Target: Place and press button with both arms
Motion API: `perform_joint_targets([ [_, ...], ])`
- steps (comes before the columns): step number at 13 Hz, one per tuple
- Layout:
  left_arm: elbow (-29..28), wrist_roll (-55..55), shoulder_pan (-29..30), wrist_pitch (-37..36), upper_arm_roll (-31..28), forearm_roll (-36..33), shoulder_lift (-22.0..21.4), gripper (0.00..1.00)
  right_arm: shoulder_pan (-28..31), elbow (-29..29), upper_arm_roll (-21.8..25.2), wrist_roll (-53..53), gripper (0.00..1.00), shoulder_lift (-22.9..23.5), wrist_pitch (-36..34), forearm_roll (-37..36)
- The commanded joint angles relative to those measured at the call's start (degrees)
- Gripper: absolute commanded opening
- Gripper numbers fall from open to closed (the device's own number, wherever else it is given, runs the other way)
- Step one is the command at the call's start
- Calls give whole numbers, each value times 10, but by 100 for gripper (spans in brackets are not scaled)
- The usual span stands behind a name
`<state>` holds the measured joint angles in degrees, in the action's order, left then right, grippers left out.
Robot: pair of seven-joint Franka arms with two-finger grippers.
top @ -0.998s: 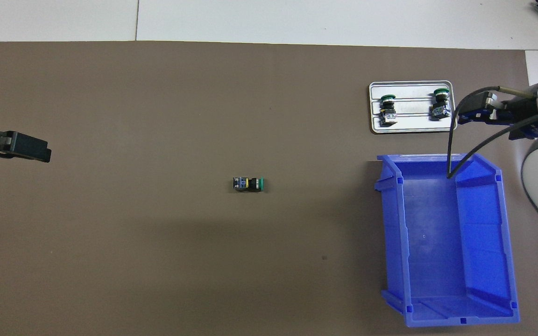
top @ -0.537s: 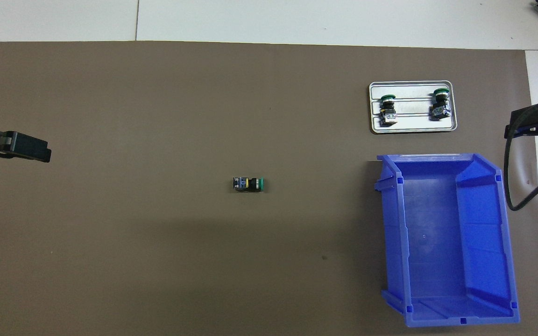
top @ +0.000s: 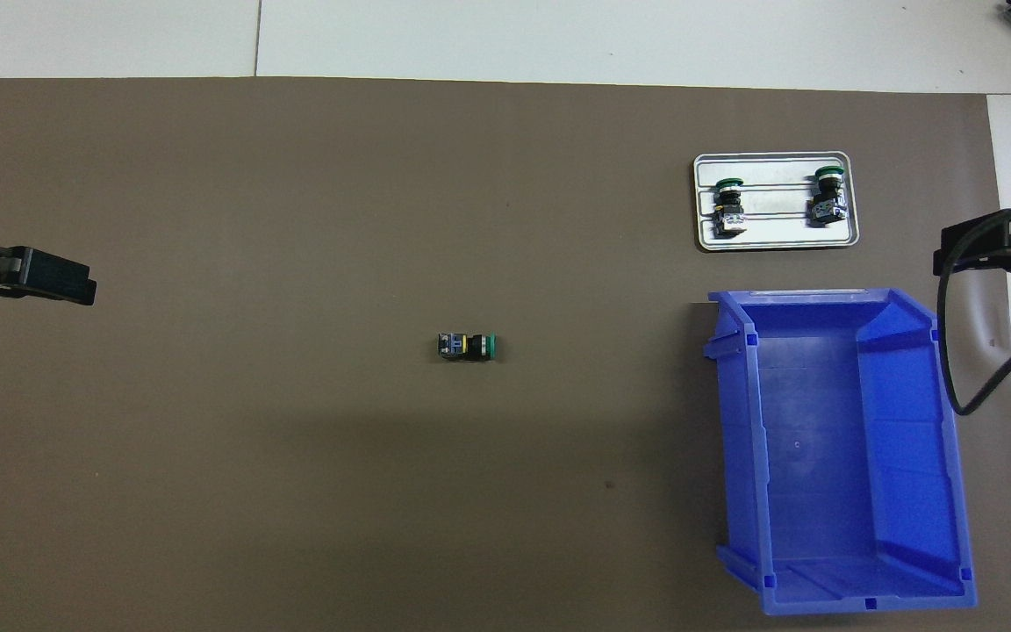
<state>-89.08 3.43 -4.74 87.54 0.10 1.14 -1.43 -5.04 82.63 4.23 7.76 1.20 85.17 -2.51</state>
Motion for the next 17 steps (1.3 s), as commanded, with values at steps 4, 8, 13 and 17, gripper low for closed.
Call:
perform_joint_targets([
  [4, -15, 7, 7, -3, 2, 7, -14, 100, 6, 8, -1, -27, 100, -8, -11, 4],
  [8, -15, 7, 7, -3, 2, 7, -15, 100, 8, 7, 2, -26, 100, -8, -13, 12],
  [13, -15, 7, 7, -3, 2, 7, -14, 100, 8, 8, 2, -25, 100, -8, -11, 13],
  [17, -15, 7, 7, -3, 2, 7, -14, 100, 10, 8, 1, -23, 100, -8, -11, 13],
])
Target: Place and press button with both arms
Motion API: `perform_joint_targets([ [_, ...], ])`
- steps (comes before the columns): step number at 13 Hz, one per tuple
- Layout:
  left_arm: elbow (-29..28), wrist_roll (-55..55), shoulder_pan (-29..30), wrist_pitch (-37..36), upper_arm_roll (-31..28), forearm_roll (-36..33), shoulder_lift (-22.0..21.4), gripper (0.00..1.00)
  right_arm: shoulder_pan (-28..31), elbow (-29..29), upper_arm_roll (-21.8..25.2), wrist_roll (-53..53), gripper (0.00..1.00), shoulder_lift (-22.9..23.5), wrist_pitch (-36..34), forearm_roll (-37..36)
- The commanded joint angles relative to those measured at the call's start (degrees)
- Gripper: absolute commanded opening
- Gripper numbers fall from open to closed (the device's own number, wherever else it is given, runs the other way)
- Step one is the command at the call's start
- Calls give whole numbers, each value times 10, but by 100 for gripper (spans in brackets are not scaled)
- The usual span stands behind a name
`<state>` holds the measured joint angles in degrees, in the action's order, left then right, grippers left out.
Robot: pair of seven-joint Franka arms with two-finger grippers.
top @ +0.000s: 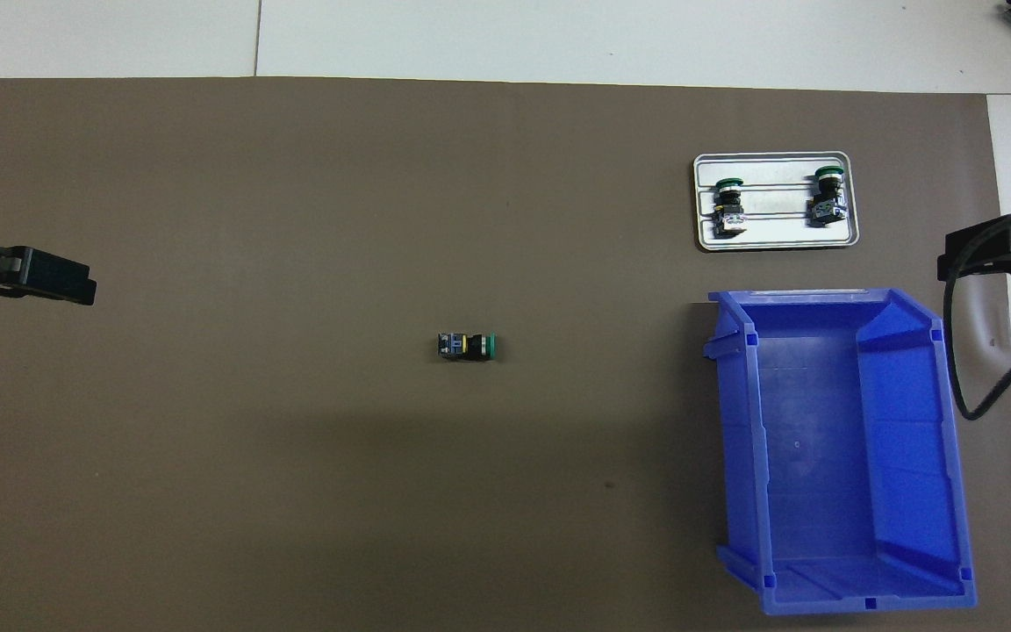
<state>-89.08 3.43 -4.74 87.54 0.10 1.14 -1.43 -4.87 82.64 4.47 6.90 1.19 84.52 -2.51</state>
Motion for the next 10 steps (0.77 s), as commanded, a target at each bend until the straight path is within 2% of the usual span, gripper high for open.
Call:
perform_joint_targets([
  [1, -15, 7, 7, -3, 2, 7, -15, 100, 7, 9, -1, -13, 100, -8, -5, 13],
  [8, -16, 4, 2, -7, 3, 6, -16, 100, 8, 9, -1, -14, 100, -8, -5, 13],
  [10, -13, 23, -3, 37, 7, 4, -9, 97, 7, 9, -1, -13, 100, -8, -6, 13],
])
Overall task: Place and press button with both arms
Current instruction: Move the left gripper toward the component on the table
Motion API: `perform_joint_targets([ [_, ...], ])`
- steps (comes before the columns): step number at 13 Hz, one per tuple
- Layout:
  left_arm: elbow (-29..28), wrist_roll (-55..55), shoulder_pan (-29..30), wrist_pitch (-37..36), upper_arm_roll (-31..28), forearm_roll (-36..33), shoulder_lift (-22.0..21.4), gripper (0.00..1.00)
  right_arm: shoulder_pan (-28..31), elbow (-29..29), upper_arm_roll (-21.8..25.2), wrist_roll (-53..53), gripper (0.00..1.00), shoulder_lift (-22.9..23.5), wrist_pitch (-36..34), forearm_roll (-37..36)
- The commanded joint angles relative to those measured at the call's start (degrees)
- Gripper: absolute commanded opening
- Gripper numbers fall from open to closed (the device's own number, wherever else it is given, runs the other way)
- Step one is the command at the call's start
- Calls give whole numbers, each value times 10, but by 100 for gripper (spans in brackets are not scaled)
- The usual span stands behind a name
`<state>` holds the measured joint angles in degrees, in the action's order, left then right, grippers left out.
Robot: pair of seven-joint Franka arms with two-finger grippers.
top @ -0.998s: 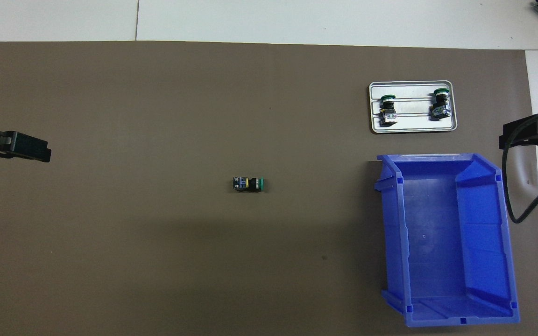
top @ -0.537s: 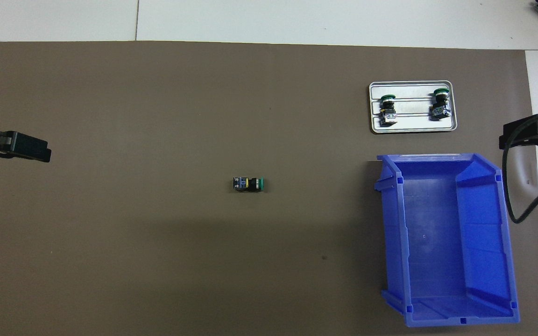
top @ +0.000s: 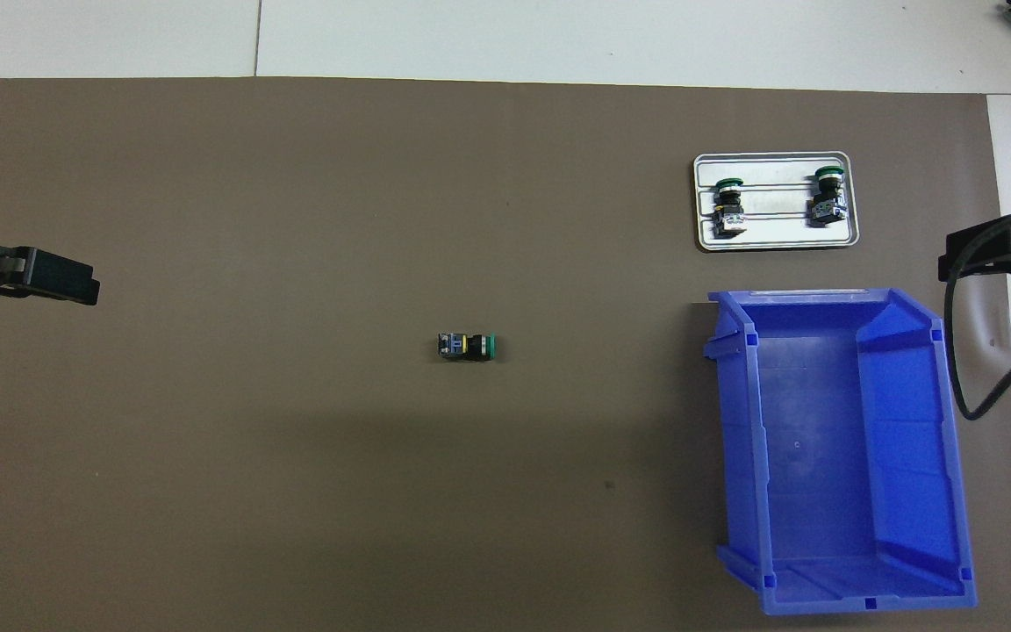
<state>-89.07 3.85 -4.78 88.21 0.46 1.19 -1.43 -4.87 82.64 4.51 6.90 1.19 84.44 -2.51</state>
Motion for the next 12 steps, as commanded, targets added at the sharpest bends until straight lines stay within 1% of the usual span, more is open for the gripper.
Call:
perform_joint_targets([
  [1, -15, 48, -8, 38, 6, 3, -10, 97, 7, 9, -2, -13, 100, -8, -5, 14],
  [4, -15, 176, -37, 48, 7, 5, -6, 97, 9, 9, -1, -15, 100, -8, -5, 13],
  [6, -16, 214, -72, 66, 8, 7, -2, 97, 8, 9, -1, -15, 100, -8, -6, 13],
  [9, -23, 284, -116, 107, 9, 10, 24, 97, 8, 9, -1, -15, 100, -8, -5, 13],
  [10, -29, 322, -132, 118, 8, 12, 34, 97, 9, 9, -1, -15, 100, -8, -5, 13],
  [11, -51, 373, -154, 138, 8, 12, 35, 95, 9, 9, -1, -15, 100, -8, -5, 13],
  [12, -78, 417, -166, 174, 8, 12, 35, 94, 9, 9, -1, -15, 100, -8, -6, 13],
])
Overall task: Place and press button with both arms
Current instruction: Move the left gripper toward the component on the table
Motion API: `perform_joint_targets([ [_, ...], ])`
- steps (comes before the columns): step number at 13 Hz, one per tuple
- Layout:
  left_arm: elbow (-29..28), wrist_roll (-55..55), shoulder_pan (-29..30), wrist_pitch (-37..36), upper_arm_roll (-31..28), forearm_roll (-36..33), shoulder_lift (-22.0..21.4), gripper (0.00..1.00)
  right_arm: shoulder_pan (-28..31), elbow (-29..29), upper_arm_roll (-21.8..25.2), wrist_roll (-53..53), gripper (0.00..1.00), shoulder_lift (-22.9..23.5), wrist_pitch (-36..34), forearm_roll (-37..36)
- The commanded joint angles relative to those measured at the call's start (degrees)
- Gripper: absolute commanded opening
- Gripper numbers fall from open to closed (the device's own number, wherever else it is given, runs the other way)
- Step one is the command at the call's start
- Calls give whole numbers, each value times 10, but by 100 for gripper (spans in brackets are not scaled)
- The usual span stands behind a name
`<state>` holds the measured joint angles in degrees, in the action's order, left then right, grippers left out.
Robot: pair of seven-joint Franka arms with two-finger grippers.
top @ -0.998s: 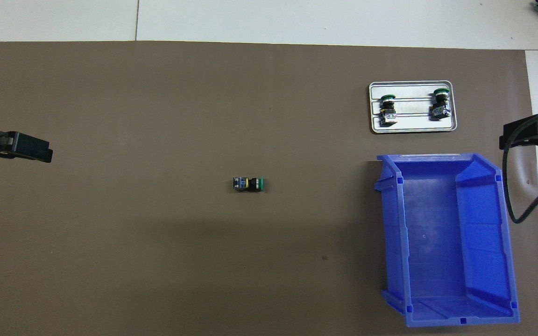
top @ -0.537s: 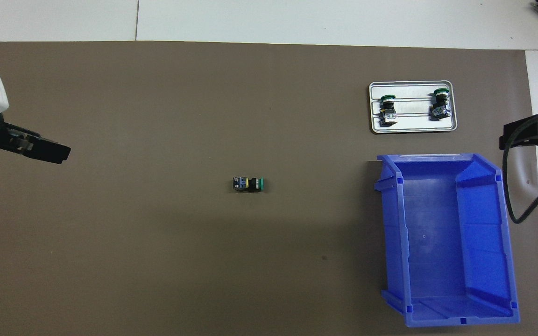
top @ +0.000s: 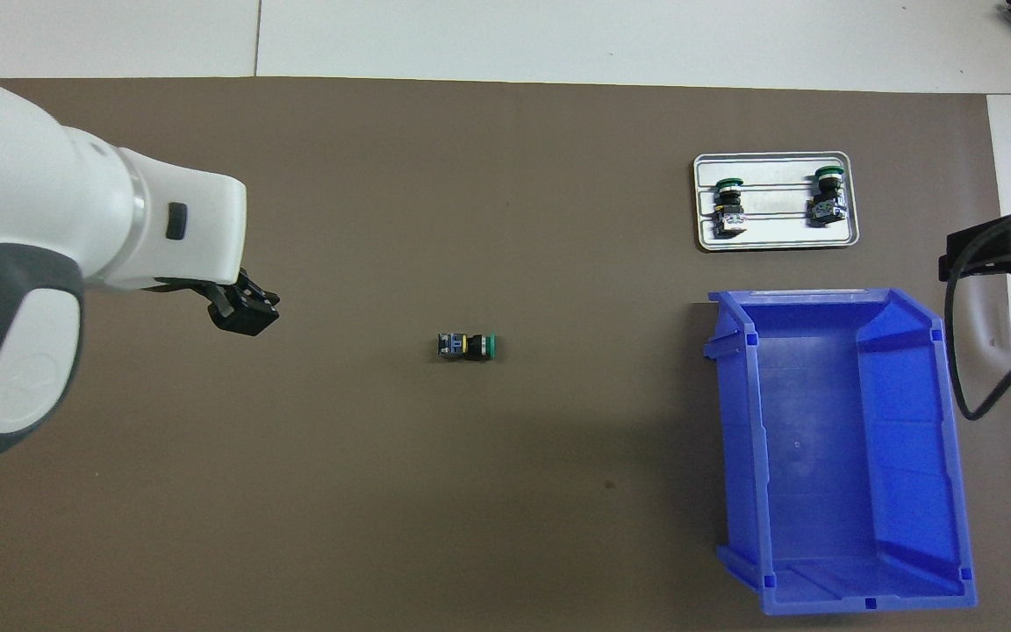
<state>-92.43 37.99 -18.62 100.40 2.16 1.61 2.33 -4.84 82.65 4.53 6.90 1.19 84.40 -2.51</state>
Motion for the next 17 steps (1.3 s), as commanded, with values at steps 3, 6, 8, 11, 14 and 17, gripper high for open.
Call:
perform_joint_targets([
  [3, -98, 94, -70, 141, -8, 9, 29, 96, 9, 9, -1, -15, 100, -8, -5, 13],
  [6, -135, 113, -94, 228, -7, 13, 55, 95, 9, 9, -1, -15, 100, -8, -6, 14],
  [8, -135, 114, -114, 257, -8, 34, 92, 92, 9, 9, -1, -15, 100, -8, -5, 14],
  [11, -137, 92, -148, 310, -8, 37, 137, 91, 9, 10, -1, -15, 100, -8, -5, 14],
  [14, -150, 50, -185, 369, -9, 37, 172, 91, 12, 11, -1, -16, 100, -9, -6, 13],
  [17, -184, 46, -194, 409, -8, 37, 178, 88, 16, 12, -1, -17, 100, -9, -6, 14],
])
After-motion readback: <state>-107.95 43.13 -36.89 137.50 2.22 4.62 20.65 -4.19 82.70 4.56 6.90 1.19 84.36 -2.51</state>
